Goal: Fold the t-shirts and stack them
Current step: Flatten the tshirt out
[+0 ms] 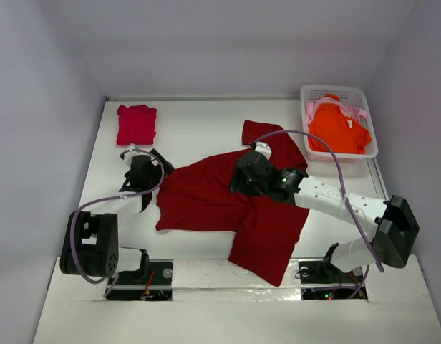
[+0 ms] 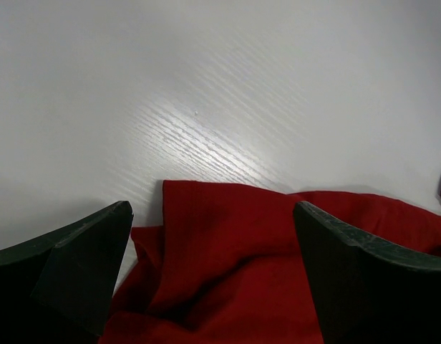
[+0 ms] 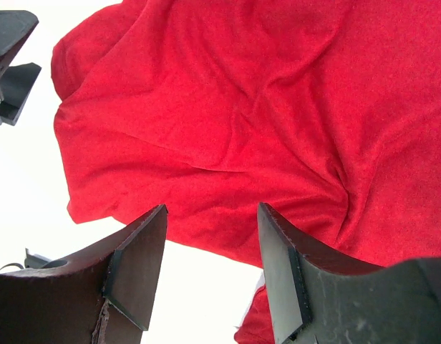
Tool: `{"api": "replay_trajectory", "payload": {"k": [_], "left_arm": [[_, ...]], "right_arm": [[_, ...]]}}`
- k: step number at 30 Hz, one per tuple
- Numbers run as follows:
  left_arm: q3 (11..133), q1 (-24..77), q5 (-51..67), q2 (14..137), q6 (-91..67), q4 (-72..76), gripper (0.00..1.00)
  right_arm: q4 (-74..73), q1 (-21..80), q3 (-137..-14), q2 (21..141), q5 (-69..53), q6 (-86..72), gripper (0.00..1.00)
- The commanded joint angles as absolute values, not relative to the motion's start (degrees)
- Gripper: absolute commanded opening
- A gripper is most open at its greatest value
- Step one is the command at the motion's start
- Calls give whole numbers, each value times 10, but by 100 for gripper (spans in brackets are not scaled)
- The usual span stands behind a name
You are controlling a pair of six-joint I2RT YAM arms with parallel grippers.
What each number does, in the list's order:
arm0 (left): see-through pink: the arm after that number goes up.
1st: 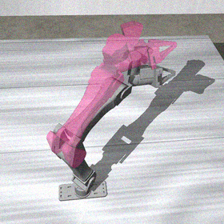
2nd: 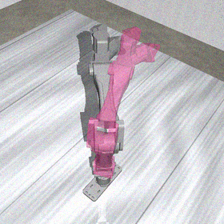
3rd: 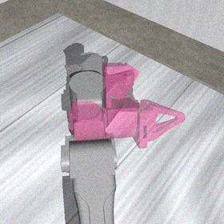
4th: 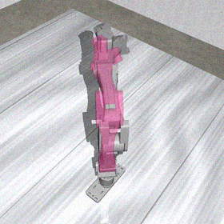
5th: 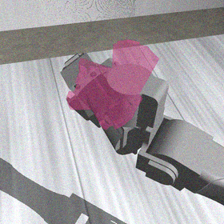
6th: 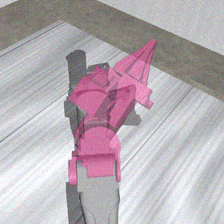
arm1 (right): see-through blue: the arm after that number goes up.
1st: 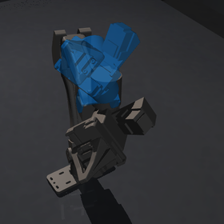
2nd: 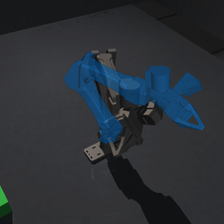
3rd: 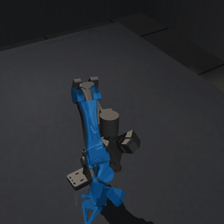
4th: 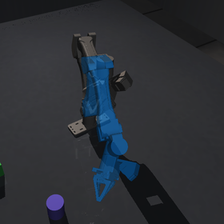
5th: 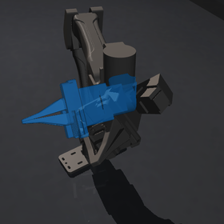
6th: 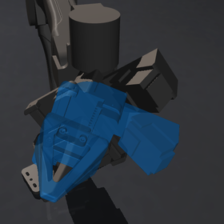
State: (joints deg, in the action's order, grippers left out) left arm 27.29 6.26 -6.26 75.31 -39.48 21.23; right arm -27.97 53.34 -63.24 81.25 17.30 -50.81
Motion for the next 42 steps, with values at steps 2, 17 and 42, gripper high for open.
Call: {"api": "replay_trajectory", "payload": {"k": [2,17,42], "left_arm": [[298,58,-68,765,-394,238,94],[295,58,-33,822,-396,300,52],[318,63,-33,830,-385,308,0]], "right_arm": [[-276,537,-644,804,171,-507,59],[-283,537,-642,808,172,-510,59],[-216,616,-680,921,25,-480,59]]}}
